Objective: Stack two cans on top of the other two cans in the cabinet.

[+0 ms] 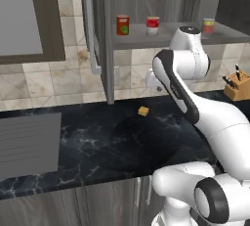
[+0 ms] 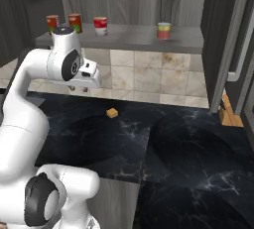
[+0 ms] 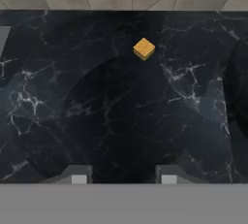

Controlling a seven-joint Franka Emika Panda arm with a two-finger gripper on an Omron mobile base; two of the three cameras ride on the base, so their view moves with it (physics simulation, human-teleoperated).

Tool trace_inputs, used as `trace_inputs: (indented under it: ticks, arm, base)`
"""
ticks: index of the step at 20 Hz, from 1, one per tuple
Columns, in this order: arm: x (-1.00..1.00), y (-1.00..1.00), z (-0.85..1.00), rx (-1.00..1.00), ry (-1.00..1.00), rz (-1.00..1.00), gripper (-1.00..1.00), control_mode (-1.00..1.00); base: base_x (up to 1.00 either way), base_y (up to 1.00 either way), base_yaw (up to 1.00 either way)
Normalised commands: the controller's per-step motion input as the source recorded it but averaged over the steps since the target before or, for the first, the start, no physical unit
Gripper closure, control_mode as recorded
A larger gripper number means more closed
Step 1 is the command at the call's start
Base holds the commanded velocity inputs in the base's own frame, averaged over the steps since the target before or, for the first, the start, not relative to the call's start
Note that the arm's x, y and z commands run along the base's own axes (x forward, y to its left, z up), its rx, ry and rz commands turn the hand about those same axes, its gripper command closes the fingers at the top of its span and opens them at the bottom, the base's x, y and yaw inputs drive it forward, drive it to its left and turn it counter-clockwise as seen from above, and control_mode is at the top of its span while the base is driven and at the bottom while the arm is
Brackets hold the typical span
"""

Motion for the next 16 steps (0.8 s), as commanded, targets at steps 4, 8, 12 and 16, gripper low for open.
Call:
trace_inputs:
  ticks: [4,8,12,16]
  arm:
    - [-0.14,0.00,0.00,0.00,-0.19,0.00,-1.00,-1.00]
    - [-0.13,0.00,0.14,0.00,-0.40,-0.03,-1.00,-1.00]
    - [-0.05,0.00,0.35,0.00,-0.42,0.00,-1.00,-1.00]
    - [-0.01,0.00,0.49,0.00,-0.30,0.00,-1.00,-1.00]
  base:
    - [0.00,0.00,0.00]
    - [0.00,0.00,0.00]
    - [0.00,0.00,0.00]
    - [0.00,0.00,0.00]
